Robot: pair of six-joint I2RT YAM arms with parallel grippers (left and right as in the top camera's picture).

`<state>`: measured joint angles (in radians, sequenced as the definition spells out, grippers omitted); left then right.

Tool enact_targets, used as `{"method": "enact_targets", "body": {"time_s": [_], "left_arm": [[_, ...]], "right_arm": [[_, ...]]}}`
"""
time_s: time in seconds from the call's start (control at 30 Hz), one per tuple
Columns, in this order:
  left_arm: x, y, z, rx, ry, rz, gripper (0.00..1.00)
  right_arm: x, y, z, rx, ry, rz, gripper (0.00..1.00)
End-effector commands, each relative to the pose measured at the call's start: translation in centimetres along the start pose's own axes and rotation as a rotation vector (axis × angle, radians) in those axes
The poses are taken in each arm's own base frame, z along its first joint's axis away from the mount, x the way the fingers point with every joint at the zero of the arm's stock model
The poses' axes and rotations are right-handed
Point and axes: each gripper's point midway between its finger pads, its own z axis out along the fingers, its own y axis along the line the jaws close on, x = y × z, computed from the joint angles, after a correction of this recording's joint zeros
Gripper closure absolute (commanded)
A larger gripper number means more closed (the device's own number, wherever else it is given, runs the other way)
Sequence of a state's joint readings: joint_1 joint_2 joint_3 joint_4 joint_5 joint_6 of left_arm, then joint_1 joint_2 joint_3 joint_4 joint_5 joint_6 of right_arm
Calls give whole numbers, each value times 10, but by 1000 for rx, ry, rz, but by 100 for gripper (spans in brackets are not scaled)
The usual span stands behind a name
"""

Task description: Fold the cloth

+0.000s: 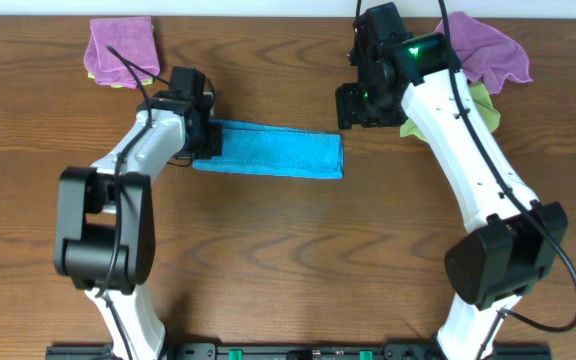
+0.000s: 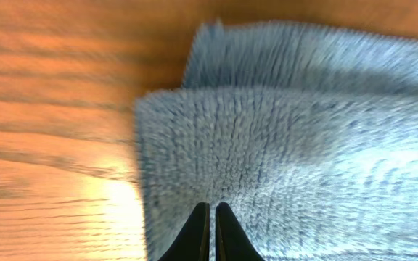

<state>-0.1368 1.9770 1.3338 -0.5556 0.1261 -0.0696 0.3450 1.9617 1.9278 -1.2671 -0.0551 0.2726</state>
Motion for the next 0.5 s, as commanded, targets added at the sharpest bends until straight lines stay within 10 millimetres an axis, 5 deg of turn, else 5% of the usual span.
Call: {"method": "enact_targets", "body": {"time_s": [0.0, 0.47], "left_arm": [[-19, 3, -22, -15, -91, 19, 94], [-21, 1, 4, -13, -85, 24, 94]], "right_arm": [[-2, -4, -3, 6, -11, -13, 35], [-21, -31, 0, -82, -39, 29, 29]]}}
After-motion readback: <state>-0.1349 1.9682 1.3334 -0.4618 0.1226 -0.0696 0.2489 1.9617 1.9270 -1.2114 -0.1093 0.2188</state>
